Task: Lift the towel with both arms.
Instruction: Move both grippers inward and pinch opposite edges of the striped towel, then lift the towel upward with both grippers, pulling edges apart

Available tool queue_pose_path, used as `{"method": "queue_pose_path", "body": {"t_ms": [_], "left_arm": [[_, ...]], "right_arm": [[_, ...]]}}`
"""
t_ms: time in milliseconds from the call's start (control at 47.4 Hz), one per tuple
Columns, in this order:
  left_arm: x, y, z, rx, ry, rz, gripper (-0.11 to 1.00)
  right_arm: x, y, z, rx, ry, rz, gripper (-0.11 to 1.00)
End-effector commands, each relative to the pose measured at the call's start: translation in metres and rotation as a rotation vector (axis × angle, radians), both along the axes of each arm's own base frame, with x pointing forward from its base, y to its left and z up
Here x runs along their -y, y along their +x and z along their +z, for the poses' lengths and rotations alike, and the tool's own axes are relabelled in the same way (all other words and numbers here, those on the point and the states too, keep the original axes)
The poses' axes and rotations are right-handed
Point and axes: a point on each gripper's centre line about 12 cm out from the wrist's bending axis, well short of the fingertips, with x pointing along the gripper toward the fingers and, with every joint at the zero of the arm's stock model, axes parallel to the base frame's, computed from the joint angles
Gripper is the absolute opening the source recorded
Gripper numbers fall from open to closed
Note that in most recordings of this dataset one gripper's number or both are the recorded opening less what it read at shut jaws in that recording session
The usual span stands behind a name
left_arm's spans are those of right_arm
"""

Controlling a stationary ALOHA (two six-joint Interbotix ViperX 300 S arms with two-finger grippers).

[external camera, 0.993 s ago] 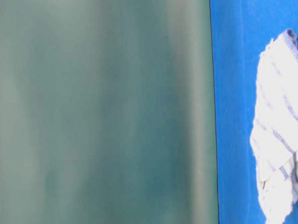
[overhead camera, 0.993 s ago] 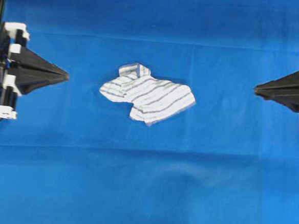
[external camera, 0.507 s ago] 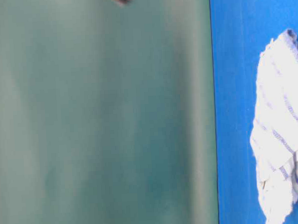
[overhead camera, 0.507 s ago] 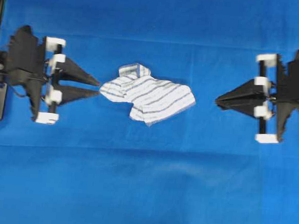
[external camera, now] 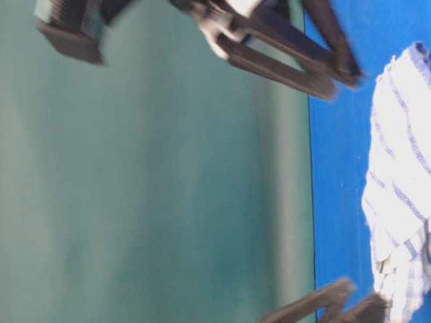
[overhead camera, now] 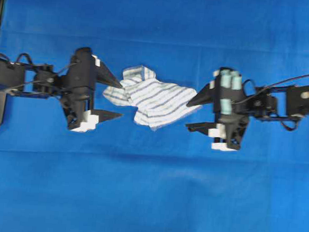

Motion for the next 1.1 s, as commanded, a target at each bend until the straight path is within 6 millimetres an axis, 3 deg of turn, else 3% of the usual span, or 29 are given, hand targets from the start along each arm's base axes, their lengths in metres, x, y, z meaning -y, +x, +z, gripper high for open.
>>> {"method": "queue_pose_path", "body": {"t_ms": [0,296,465,528,634,718,803,824,1077], "left_arm": [[-0.005,0.010,-0.004,0.017,0.002,0.013,0.89],[-0.010,0.023,-0.049,-0.071,-0.004,0.027,0.89],[-0.010,0.027,-0.057,-0.101,-0.009,0.029,0.83],[-0.010,0.027,-0.057,-0.104,-0.012,0.030,0.75],[-0.010,0.025,-0.058,-0.113,-0.015,0.032,0.49],[-0.010,0.024,-0.058,-0.123,-0.016,0.032,0.24],[-0.009,0.024,-0.055,-0.142,-0.018,0.028,0.08],[-0.009,0.024,-0.053,-0.145,-0.019,0.028,0.06],[-0.003,0.028,-0.015,-0.126,-0.024,0.013,0.06]], "right_arm": [[0.005,0.013,-0.005,-0.008,0.003,-0.017,0.62],[0.020,0.029,-0.046,-0.101,0.006,-0.054,0.62],[0.024,0.033,-0.055,-0.120,0.006,-0.064,0.62],[0.025,0.032,-0.055,-0.120,0.005,-0.064,0.61],[0.025,0.033,-0.054,-0.117,0.005,-0.064,0.56],[0.025,0.033,-0.054,-0.120,0.005,-0.064,0.35],[0.024,0.032,-0.053,-0.126,0.005,-0.062,0.12],[0.025,0.032,-0.051,-0.126,0.006,-0.065,0.07],[0.021,0.029,-0.020,-0.090,0.007,-0.059,0.07]]}}
